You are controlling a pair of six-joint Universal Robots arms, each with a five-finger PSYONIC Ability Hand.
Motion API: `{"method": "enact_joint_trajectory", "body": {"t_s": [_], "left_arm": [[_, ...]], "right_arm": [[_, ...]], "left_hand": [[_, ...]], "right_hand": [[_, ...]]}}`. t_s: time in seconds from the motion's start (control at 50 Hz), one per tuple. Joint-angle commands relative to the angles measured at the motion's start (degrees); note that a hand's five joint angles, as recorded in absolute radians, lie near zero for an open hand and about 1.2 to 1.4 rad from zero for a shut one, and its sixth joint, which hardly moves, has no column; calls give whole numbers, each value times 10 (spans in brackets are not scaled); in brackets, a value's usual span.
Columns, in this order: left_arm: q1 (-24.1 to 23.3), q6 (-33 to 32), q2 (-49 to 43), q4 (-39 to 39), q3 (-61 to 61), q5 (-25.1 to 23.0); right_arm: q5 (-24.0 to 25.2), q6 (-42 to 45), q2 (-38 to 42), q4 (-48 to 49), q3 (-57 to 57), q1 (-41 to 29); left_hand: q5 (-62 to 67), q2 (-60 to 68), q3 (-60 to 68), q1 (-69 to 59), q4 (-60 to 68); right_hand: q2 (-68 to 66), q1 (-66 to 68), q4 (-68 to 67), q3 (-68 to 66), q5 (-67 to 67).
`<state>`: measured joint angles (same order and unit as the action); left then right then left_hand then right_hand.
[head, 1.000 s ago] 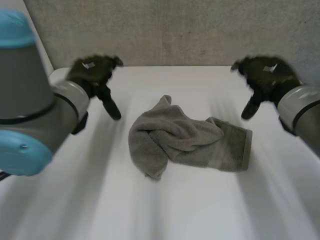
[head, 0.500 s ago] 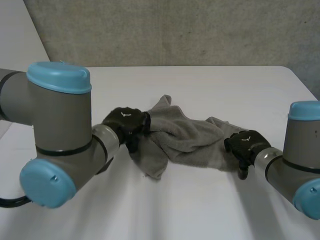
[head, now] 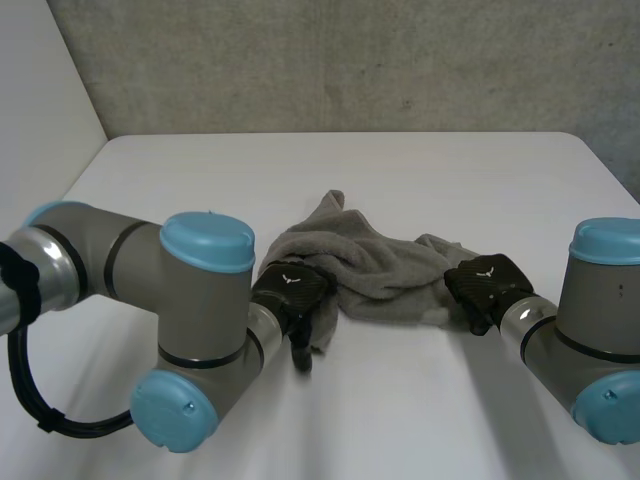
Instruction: Fold the towel.
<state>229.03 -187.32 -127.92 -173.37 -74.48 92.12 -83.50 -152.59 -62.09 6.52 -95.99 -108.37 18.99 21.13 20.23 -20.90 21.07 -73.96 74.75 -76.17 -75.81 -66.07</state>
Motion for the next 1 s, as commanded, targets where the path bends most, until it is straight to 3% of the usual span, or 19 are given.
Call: {"method": "enact_joint_trajectory", "body": {"t_s": [0.02,0.14,0.18,0.2,0.22,0.24,0.28,0.32,0.42,0.46,0.54,0.58,0.64,0.68,0.8,0.92,1.0], "left_arm": [[0,2,-23,-50,-7,3],[0,2,-29,-79,-8,27],[0,-1,-33,-99,-7,52],[0,-1,-33,-99,-7,53],[0,-1,-33,-107,-7,63],[0,-1,-33,-107,-7,63],[2,-1,-32,-117,-6,76],[4,-1,-28,-117,-6,80],[15,4,31,-110,-8,82],[26,5,113,-94,-22,75],[34,5,183,-79,-23,75],[41,5,221,-72,-23,73],[58,6,295,-58,-29,51],[84,6,339,-48,-30,14],[117,7,349,-30,-41,-28],[150,6,311,-32,-76,-38],[156,7,212,-32,-81,-38]], "right_arm": [[1,-6,0,3,0,5],[1,-24,-1,8,1,6],[1,-36,-6,8,2,7],[1,-36,-6,8,2,7],[1,-39,-8,8,2,7],[0,-41,-10,9,2,7],[0,-42,-14,9,2,7],[0,-42,-20,9,2,8],[2,-59,-57,3,7,12],[4,-76,-114,-11,13,24],[12,-83,-193,-53,34,34],[42,-83,-248,-122,83,61],[66,-84,-264,-163,112,81],[118,-84,-276,-234,170,118],[183,-85,-250,-309,231,169],[181,-81,-158,-313,243,163],[164,-80,-63,-309,277,138]], "left_hand": [[-129,-50,-41,48,-50],[-62,17,26,-19,18],[94,173,181,-175,173],[95,173,182,-176,174],[243,322,331,-324,322],[245,323,332,-325,324],[462,541,550,-543,541],[510,588,597,-591,589],[510,589,598,-591,589],[510,589,598,-591,589],[510,589,598,-591,589],[510,589,598,-591,589],[510,589,598,-591,589],[510,589,598,-591,589],[510,589,598,-591,589],[510,589,598,-591,589],[510,589,598,-591,589]], "right_hand": [[-60,52,-38,-42,-39],[-60,52,-38,-42,-39],[-60,52,-38,-42,-39],[-60,52,-38,-42,-39],[-60,52,-38,-42,-39],[-60,52,-38,-42,-39],[-60,52,-38,-42,-39],[-60,52,-38,-42,-39],[-60,52,-38,-42,-39],[-60,52,-38,-42,-39],[-60,52,-38,-42,-39],[-60,52,-38,-42,-39],[-60,52,-38,-42,-39],[-60,52,-38,-42,-39],[-60,52,-38,-42,-39],[-60,52,-38,-42,-39],[-60,52,-38,-42,-39]]}}
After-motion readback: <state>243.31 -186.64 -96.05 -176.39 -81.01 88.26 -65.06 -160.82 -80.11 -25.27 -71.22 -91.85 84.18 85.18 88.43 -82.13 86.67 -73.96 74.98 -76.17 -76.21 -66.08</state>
